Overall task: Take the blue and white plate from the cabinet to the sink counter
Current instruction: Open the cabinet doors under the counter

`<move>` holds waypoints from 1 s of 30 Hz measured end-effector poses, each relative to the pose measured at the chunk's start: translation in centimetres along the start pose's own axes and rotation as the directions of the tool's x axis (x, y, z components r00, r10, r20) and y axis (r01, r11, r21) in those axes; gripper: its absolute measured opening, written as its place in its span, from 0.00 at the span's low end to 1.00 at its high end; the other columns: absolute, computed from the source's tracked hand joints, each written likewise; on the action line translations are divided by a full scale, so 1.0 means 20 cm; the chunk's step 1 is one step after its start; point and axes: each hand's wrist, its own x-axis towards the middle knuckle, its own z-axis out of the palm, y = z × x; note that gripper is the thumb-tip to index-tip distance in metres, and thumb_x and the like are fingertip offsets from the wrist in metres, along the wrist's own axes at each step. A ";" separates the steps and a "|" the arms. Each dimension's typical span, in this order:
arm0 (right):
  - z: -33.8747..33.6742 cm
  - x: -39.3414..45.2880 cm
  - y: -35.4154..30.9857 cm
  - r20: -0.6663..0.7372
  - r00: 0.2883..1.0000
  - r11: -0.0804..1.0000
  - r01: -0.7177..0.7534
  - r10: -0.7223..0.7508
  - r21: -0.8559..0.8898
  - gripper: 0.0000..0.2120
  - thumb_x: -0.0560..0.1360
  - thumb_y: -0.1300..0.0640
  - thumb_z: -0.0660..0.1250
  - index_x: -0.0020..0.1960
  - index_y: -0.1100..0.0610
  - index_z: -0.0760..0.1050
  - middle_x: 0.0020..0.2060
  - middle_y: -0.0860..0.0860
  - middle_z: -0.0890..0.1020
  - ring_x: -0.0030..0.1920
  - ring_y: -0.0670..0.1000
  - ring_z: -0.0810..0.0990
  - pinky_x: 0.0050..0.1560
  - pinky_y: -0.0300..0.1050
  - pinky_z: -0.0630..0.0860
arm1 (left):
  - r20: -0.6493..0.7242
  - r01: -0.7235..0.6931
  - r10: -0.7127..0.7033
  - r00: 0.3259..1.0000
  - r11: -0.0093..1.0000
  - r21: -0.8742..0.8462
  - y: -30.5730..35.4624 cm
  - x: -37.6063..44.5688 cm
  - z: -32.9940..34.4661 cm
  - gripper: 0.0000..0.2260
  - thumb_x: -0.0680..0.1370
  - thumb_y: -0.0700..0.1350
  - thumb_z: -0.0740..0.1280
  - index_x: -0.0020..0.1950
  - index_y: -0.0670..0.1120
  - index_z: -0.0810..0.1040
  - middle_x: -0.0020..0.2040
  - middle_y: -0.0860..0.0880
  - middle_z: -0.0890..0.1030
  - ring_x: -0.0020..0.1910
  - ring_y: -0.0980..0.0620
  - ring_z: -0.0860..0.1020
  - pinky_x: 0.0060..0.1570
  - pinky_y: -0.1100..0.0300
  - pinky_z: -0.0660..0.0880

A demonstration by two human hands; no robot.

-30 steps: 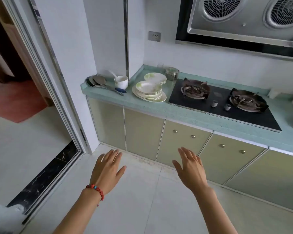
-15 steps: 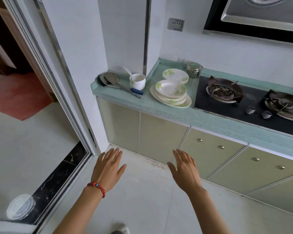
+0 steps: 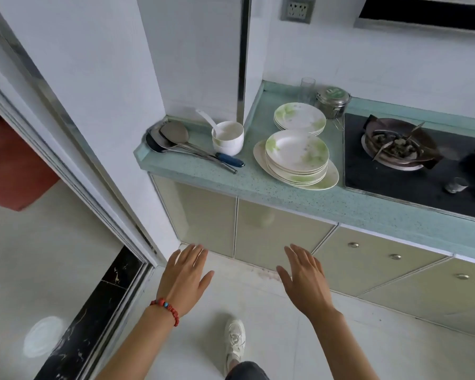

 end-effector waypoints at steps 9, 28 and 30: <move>0.15 0.46 0.00 0.033 0.997 0.998 -0.063 0.062 0.031 0.22 0.77 0.51 0.57 0.68 0.59 0.62 0.69 0.57 0.68 0.69 0.55 0.64 0.69 0.49 0.58 | 0.042 -0.102 0.101 0.994 0.995 0.016 -0.10 0.55 0.03 0.28 0.78 0.56 0.44 0.55 0.42 0.78 0.54 0.45 0.82 0.54 0.46 0.80 0.52 0.48 0.77; 0.82 1.29 -0.19 0.389 0.664 -0.352 -0.197 0.639 0.915 0.09 0.76 0.65 0.59 0.49 0.58 0.77 0.49 0.56 0.82 0.53 0.55 0.79 0.54 0.49 0.76 | 0.335 0.344 -0.202 0.920 0.010 -0.939 -0.27 1.45 0.58 0.09 0.78 0.40 0.59 0.57 0.47 0.74 0.56 0.48 0.79 0.58 0.50 0.76 0.55 0.55 0.74; 0.84 1.35 -0.18 0.388 0.706 -0.452 -0.107 0.592 0.886 0.11 0.76 0.67 0.57 0.43 0.59 0.77 0.43 0.54 0.82 0.52 0.54 0.80 0.52 0.47 0.77 | 0.390 0.350 -0.178 0.903 -0.219 -0.911 -0.26 1.52 0.57 0.08 0.77 0.37 0.60 0.48 0.47 0.77 0.50 0.48 0.81 0.56 0.47 0.78 0.52 0.53 0.75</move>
